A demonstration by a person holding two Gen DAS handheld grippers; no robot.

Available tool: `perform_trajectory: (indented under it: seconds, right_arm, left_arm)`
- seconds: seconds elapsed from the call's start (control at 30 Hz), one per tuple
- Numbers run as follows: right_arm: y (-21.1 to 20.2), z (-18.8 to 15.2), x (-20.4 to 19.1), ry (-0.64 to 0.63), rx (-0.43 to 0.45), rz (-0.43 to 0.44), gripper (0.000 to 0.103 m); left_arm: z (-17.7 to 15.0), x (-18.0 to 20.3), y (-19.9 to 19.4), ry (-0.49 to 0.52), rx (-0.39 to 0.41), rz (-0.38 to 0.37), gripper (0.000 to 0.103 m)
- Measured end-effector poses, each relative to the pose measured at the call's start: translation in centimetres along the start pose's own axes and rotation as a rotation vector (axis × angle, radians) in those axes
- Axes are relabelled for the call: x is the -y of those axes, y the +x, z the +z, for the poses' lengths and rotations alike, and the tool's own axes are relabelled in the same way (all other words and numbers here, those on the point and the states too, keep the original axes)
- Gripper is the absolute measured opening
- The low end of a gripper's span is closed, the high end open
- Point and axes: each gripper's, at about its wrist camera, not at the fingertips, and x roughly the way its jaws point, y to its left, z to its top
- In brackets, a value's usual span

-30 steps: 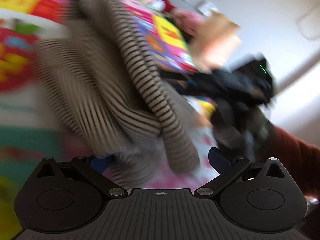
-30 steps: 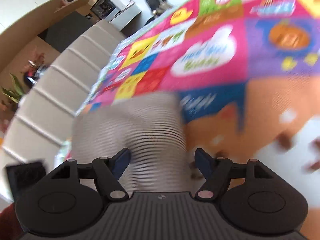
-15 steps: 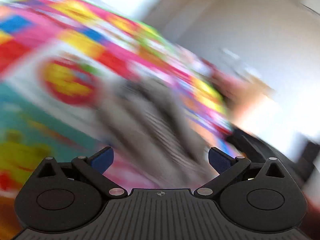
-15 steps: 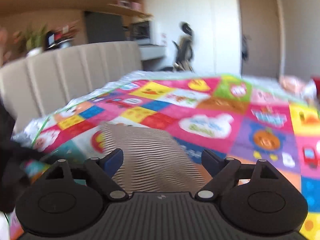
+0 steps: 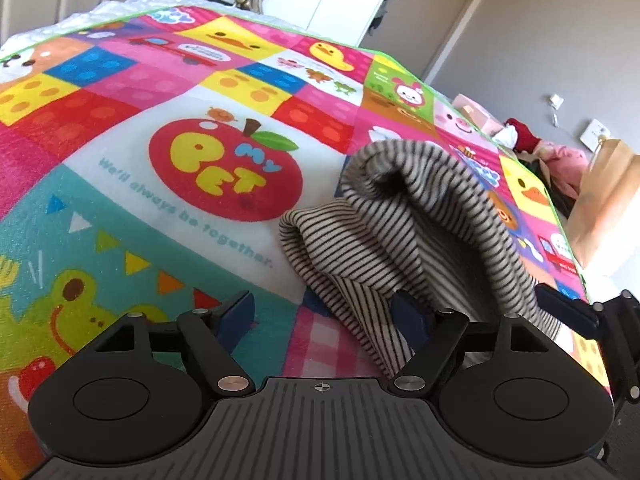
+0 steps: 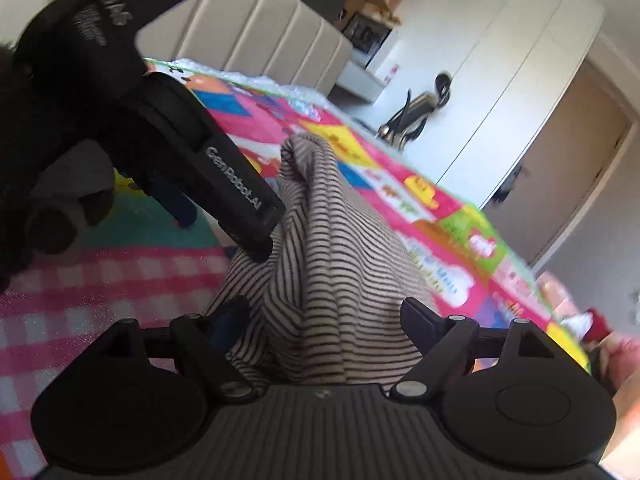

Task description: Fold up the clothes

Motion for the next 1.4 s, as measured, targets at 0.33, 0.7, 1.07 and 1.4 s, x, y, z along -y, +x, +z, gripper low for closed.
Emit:
perform_trajectory:
  seconds: [0.33, 0.7, 1.07, 1.4]
  right_arm:
    - [0.7, -1.1, -0.2, 0.020, -0.007, -0.142, 0.072]
    - [1.8, -0.3, 2.3, -0.031, 0.044, -0.165, 0.031]
    - [1.7, -0.4, 0.7, -0.190, 0.057, -0.157, 0.026]
    - [1.1, -1.5, -3.7, -0.406, 0.040, -0.127, 0.051]
  left_arm:
    - [-0.7, 0.0, -0.4, 0.041, 0.016, -0.012, 0.079]
    - [-0.9, 0.5, 0.3, 0.011, -0.045, -0.140, 0.025]
    - [-0.5, -1.6, 0.0, -0.064, -0.067, -0.261, 0.028]
    - [5.4, 0.0, -4.8, -0.018, 0.088, -0.345, 0.041]
